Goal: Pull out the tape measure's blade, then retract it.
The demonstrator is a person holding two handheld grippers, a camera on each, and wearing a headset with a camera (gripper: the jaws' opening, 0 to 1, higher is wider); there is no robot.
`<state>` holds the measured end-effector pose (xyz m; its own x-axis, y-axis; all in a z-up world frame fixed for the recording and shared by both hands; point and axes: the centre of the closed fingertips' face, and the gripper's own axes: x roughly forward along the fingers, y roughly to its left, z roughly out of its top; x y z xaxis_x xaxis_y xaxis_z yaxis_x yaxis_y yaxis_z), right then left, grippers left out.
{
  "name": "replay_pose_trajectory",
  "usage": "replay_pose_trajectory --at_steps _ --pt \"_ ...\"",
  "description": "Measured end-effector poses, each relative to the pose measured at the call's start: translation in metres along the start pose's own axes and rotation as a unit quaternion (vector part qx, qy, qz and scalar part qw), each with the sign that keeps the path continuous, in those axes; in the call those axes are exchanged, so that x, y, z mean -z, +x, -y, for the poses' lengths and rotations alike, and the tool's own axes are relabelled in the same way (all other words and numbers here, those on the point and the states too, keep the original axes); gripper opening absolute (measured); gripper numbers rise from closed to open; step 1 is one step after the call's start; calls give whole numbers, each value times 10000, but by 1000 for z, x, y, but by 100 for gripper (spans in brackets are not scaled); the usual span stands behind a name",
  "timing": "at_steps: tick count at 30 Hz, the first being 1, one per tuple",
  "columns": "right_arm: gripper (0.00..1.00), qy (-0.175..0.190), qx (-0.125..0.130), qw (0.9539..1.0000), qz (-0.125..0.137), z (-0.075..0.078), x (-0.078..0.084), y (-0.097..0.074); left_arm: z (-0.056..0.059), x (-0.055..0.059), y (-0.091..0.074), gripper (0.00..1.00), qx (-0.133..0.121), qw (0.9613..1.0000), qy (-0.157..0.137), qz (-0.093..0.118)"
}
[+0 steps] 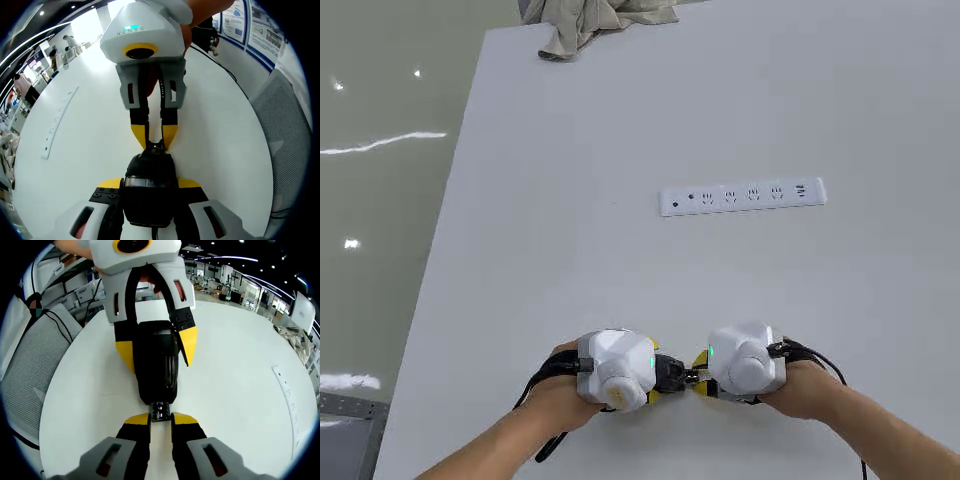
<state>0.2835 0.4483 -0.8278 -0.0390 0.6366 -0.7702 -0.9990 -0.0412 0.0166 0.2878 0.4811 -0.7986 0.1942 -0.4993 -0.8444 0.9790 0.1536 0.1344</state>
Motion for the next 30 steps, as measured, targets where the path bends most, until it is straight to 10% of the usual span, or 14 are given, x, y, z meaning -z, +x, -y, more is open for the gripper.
replay_pose_trajectory --at_steps 30 --pt "14 -46 22 10000 -29 2 8 -7 -1 1 1 35 -3 9999 -169 -29"
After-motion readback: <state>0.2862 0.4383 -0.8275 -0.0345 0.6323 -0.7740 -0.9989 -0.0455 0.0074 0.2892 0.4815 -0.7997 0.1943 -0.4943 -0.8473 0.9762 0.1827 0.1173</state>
